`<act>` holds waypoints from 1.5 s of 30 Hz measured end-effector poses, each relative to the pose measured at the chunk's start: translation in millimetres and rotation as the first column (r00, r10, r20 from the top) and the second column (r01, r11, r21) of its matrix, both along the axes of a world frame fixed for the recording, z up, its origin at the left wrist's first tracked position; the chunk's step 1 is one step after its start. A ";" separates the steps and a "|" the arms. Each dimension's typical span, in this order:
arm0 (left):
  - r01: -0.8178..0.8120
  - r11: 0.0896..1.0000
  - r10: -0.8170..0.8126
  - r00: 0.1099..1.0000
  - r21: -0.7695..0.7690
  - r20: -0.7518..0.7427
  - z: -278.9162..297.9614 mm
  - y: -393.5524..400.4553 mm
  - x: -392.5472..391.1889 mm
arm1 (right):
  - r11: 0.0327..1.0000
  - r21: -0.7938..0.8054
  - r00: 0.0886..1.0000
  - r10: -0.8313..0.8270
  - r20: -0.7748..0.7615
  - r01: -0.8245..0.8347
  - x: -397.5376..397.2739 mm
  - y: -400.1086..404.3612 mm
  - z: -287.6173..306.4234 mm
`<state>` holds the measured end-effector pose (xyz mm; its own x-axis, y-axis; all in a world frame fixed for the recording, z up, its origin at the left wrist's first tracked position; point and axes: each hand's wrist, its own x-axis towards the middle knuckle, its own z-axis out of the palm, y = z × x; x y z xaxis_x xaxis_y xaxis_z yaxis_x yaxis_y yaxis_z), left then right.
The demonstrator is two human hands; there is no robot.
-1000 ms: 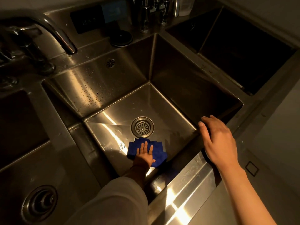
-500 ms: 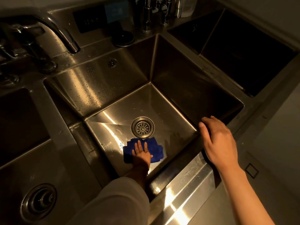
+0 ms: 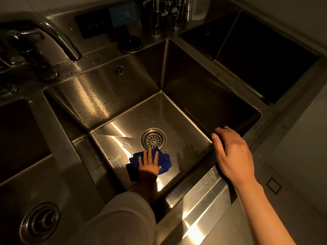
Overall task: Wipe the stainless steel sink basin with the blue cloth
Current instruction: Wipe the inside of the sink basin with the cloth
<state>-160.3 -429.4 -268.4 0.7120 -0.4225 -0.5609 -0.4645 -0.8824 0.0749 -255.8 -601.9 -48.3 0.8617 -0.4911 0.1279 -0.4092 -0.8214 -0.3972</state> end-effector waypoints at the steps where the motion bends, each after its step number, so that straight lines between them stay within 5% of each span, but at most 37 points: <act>1: 0.113 0.991 -0.108 0.992 -0.074 0.067 0.5 3.2 0.5 | 1.000 0.000 1.000 0.000 -0.001 0.000 0.3 0.0 0.0; 4: 0.244 0.952 -0.191 0.944 -0.184 0.268 1.2 14.4 -0.4 | 1.000 -0.001 1.000 0.007 -0.004 -0.007 1.4 0.7 0.0; 9: 0.187 0.919 -0.098 0.961 -0.347 0.258 -7.7 13.4 2.7 | 1.000 0.000 1.000 0.007 -0.006 -0.007 1.8 -0.4 -1.5; 12: 0.187 0.953 -0.126 0.960 -0.237 0.249 -2.2 7.9 -3.6 | 1.000 0.010 1.000 0.002 0.006 -0.002 0.3 -0.3 -0.5; 17: -0.153 0.957 0.196 0.967 -0.249 0.161 -6.4 11.2 -7.2 | 1.000 0.013 1.000 0.002 0.003 -0.002 0.1 -0.3 -0.2; 25: -0.169 0.986 0.169 0.986 -0.008 0.016 -34.5 13.5 4.8 | 1.000 0.027 1.000 0.003 0.002 -0.003 0.4 2.2 3.0; 45: -0.218 0.976 0.218 0.975 -0.010 0.040 -22.4 35.0 51.7 | 1.000 0.027 1.000 0.002 0.016 -0.003 2.2 2.7 2.2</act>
<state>-108.6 -394.4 -290.8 0.8095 -0.2574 -0.5276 -0.2636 -0.9624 0.0650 -253.6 -599.2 -46.2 0.8608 -0.4924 0.1285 -0.4005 -0.8113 -0.4260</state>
